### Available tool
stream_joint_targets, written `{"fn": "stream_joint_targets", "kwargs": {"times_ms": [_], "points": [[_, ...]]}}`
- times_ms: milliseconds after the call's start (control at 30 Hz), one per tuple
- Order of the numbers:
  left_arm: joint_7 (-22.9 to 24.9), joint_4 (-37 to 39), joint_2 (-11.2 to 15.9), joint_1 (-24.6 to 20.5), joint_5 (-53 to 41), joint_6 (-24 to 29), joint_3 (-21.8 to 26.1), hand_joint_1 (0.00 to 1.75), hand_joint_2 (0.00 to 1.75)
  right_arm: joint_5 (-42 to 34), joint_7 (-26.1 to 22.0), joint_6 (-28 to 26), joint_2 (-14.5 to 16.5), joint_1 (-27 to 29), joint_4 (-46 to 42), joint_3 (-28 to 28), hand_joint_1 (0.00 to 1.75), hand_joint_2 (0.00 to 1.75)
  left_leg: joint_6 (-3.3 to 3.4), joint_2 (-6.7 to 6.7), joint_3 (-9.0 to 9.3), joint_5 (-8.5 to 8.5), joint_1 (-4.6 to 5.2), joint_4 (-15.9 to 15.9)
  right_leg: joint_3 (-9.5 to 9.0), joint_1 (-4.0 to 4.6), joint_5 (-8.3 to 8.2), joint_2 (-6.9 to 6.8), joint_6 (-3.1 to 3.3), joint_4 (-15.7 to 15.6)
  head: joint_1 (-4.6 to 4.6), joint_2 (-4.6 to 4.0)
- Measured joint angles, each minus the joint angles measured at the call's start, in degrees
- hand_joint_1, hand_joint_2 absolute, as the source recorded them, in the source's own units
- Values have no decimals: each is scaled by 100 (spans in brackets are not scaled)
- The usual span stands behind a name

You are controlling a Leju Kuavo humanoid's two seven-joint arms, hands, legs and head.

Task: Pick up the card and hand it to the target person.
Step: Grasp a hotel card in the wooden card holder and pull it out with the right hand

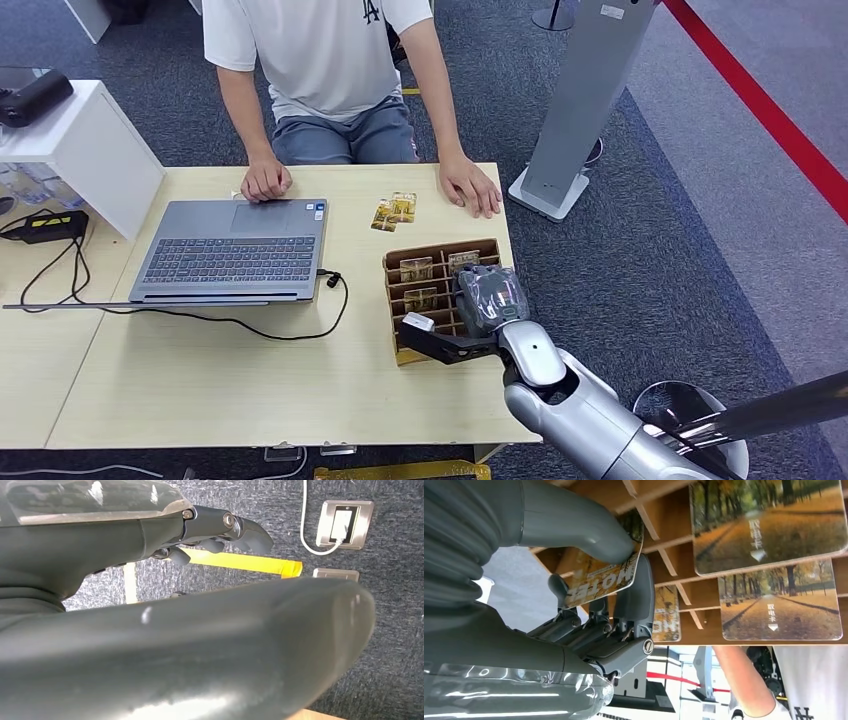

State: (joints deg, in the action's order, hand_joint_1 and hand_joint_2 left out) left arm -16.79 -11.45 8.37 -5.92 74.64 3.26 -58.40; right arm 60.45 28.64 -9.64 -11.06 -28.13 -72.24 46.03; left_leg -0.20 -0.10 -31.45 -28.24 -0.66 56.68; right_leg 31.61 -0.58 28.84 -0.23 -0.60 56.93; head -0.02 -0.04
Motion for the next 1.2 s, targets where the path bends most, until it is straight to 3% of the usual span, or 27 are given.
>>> {"fn": "stream_joint_targets", "kwargs": {"times_ms": [300,367,533,1200], "points": [[-2,0,0,2,13,0,0,0,0,86,63,2,2,12,-113,75,134,175,0,0,1,0,0,0,0,0,0,1,0,0,-1,0],[-2,0,0,3,14,0,0,0,0,85,65,2,2,13,-140,84,140,175,0,0,2,0,0,0,0,0,0,1,0,0,-1,0],[-3,0,2,4,16,0,0,0,0,86,62,1,2,14,-191,102,174,175,0,0,1,0,0,0,0,0,0,1,0,0,-2,0],[-98,0,2,4,-31,-24,0,0,0,210,100,27,-40,23,-556,86,175,175,0,1,1,0,0,0,1,0,0,1,0,0,-2,0]]}}
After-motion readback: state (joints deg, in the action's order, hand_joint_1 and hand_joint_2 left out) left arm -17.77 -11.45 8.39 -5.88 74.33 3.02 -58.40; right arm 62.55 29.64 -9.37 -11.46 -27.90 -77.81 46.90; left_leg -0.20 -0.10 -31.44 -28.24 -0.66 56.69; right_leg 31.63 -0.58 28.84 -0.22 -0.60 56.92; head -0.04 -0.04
